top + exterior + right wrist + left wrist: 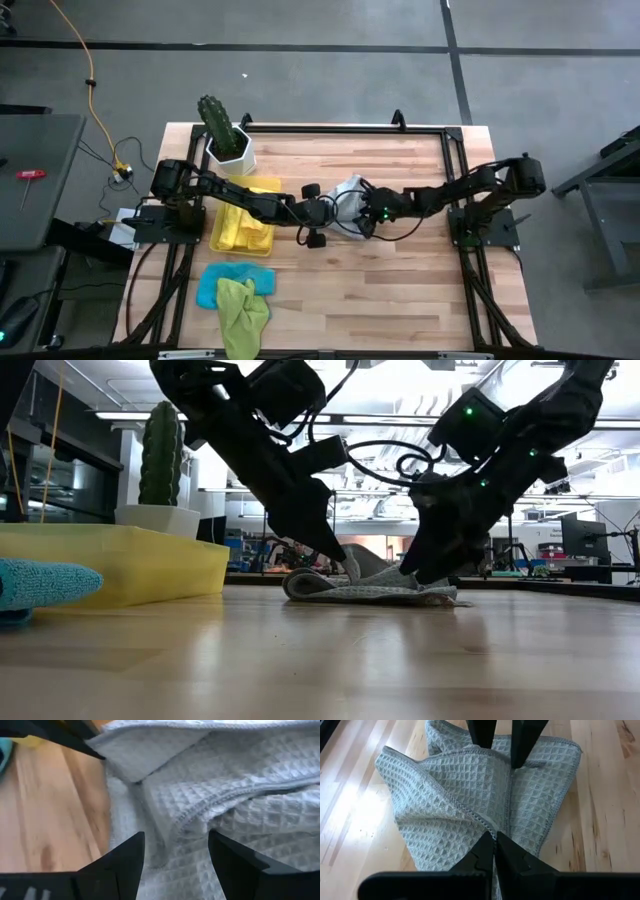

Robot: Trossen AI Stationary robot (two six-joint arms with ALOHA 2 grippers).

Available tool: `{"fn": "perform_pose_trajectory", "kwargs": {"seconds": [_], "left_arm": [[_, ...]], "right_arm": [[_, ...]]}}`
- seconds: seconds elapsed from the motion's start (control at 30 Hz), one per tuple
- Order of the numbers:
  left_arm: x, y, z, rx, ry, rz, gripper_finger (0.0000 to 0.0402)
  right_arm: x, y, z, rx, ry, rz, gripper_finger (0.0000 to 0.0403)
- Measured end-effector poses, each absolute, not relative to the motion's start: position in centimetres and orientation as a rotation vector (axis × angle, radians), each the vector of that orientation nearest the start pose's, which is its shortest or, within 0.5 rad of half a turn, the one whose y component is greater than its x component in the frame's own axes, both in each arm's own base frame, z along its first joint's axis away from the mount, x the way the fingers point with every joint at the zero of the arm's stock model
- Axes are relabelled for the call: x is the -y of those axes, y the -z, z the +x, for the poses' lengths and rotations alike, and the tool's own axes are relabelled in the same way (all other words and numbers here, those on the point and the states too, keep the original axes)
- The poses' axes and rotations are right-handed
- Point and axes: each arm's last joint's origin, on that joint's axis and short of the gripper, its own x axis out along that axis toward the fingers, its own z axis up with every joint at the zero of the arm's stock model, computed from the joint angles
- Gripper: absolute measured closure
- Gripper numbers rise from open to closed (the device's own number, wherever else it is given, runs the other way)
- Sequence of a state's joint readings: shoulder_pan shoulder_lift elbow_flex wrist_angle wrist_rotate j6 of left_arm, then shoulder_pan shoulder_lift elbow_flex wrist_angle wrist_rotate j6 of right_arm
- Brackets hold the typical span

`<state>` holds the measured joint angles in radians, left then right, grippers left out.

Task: Fold microfiber towels
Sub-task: Fold the gray microfiber towel

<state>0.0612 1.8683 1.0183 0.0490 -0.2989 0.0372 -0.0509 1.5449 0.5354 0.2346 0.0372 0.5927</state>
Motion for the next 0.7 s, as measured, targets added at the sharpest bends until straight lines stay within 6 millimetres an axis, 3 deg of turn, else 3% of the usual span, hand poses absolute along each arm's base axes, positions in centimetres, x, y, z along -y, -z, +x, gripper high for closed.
{"fn": "perform_pose_trajectory", "kwargs": {"seconds": [0.23, 0.43, 0.7], "left_arm": [[-3.1, -14.3, 36.9, -0.805, -0.326, 0.130, 0.0401], [-3.1, -14.3, 36.9, -0.805, -0.327, 0.129, 0.0401], [-3.1, -14.3, 36.9, -0.805, -0.326, 0.129, 0.0401]], "right_arm": [[1.3, -12.4, 26.5, -0.721, 0.279, 0.587, 0.0204], [1.4, -11.5, 26.6, -0.746, 0.294, 0.587, 0.0248], [1.8, -11.7, 26.9, -0.706, 0.269, 0.552, 0.0302]]}}
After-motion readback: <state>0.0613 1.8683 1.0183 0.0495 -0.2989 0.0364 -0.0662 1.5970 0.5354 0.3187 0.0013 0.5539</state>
